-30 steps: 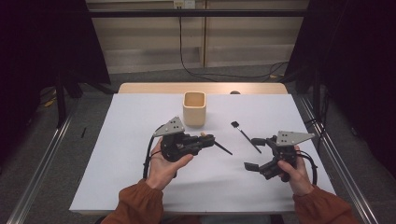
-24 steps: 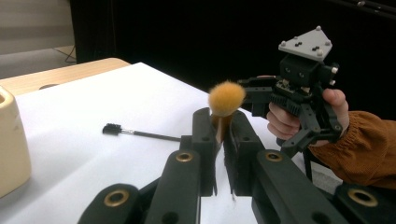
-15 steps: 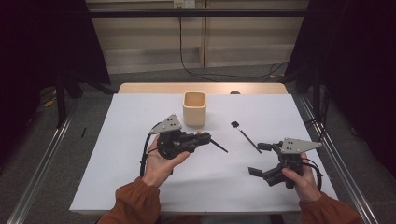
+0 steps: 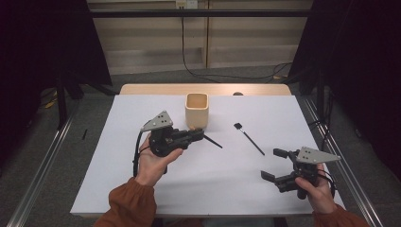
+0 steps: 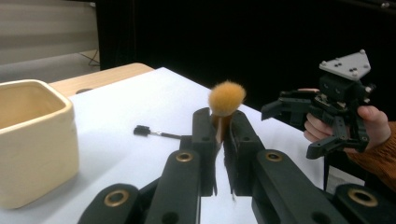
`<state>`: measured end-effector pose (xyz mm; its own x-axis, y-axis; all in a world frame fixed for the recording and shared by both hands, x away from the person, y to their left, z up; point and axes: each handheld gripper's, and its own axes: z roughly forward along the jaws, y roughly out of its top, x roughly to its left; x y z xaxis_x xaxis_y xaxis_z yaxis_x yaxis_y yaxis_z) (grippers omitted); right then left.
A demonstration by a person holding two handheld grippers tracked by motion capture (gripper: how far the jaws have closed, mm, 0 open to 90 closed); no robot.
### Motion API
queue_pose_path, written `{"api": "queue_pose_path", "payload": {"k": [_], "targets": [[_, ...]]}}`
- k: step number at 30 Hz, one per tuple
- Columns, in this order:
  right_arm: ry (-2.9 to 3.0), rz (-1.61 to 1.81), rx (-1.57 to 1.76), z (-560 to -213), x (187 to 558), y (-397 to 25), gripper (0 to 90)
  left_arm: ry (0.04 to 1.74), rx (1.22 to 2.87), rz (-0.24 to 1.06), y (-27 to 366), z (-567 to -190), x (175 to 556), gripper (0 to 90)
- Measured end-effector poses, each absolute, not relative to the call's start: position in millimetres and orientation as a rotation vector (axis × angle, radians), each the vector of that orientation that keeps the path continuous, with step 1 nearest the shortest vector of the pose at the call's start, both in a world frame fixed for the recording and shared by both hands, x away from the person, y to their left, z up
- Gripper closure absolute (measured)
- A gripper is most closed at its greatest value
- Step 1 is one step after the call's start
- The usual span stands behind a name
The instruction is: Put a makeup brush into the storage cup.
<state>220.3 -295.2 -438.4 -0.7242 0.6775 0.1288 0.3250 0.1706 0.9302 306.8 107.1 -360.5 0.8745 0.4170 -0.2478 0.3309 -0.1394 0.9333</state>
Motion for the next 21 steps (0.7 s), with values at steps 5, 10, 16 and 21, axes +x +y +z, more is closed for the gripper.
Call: {"api": "queue_pose_path", "payload": {"k": [5,10,16,21], "targets": [[2.112,1.573,0.973,-441,217,-302,1.2,0.575,1.746,0.11,110,-359,309,83.9],[2.083,1.58,0.972,-444,215,-301,0.4,0.578,1.74,0.129,115,-356,311,83.9],[2.045,1.58,0.977,-445,213,-300,0.1,0.605,1.732,0.143,119,-350,321,83.9],[2.028,1.596,1.015,-444,214,-301,0.0,0.637,1.736,0.146,122,-345,330,83.8]]}}
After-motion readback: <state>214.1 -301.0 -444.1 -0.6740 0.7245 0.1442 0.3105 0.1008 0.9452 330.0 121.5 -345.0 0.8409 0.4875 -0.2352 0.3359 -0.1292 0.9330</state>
